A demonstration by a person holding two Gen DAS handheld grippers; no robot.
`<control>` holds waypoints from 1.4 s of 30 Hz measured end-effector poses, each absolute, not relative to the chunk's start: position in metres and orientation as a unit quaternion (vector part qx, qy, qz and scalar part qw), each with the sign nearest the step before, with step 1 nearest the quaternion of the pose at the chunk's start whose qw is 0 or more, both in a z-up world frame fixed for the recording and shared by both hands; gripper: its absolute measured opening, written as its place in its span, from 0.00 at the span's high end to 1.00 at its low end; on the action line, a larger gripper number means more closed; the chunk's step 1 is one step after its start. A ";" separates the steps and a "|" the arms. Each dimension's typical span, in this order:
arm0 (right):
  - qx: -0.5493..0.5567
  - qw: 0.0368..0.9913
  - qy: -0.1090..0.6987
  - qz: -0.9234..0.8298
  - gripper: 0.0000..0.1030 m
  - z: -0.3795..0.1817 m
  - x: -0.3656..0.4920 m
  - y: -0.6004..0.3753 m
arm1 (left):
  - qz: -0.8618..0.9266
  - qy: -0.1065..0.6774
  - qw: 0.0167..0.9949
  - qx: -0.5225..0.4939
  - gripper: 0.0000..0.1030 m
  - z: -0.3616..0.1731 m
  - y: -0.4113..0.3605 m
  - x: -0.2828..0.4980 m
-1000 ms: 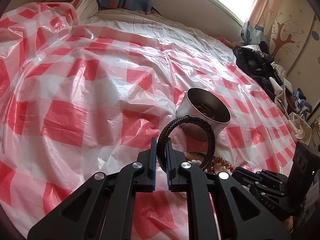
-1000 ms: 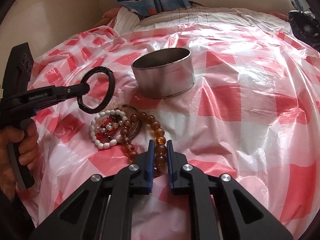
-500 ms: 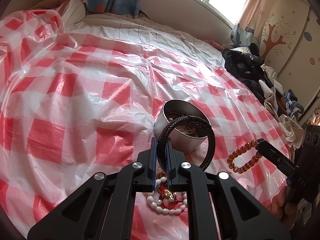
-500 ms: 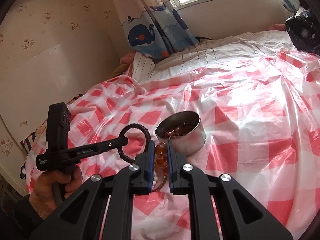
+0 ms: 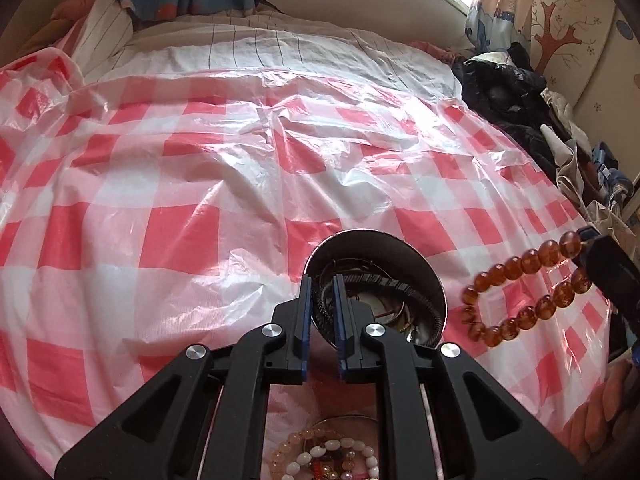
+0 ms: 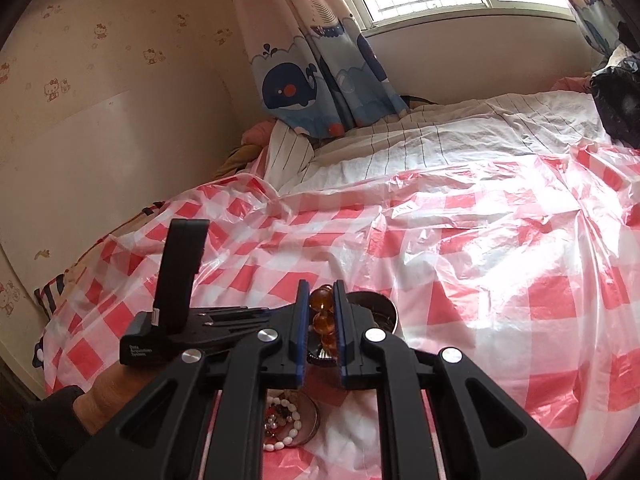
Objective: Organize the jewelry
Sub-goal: 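Move both held bracelets over the silver tin and open both tools, then withdraw both open tools from the tin toward the remaining bracelets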
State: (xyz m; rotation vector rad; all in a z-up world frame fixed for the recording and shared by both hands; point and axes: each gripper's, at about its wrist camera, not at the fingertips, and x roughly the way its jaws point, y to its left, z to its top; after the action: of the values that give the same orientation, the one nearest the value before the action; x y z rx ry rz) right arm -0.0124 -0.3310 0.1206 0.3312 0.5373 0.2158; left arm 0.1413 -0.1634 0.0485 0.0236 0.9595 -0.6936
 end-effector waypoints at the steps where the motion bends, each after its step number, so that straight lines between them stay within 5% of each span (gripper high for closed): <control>1: 0.161 0.945 0.263 0.108 0.88 0.122 -0.008 -0.329 | -0.324 0.452 0.831 0.010 0.86 0.049 -0.161 0.142; 6: 0.163 0.944 0.260 0.119 0.88 0.120 0.012 -0.321 | -0.310 0.448 0.838 0.003 0.84 0.050 -0.136 0.146; 9: 0.149 0.930 0.325 0.085 0.87 0.091 0.034 -0.323 | -0.304 0.452 0.839 -0.007 0.81 0.045 -0.120 0.144; 12: 0.172 0.914 0.365 0.040 0.68 0.059 0.038 -0.340 | -0.303 0.454 0.838 -0.009 0.79 0.042 -0.108 0.135; 26: 0.183 0.894 0.408 -0.008 0.55 0.012 -0.061 -0.326 | -0.296 0.458 0.838 0.015 0.60 0.011 -0.080 0.047; 33: 0.072 0.913 0.401 -0.028 0.23 0.007 -0.084 -0.274 | -0.272 0.428 0.862 0.008 0.60 0.008 -0.068 0.029; 42: 0.089 0.917 0.388 -0.014 0.19 0.007 -0.085 -0.280 | -0.257 0.409 0.876 0.010 0.59 0.005 -0.070 0.026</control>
State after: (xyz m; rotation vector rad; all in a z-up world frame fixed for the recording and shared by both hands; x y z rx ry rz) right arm -0.0852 -0.2803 0.0070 0.1838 0.7991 -0.0297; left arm 0.0264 -0.0702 0.0050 0.0218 0.8529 -0.5375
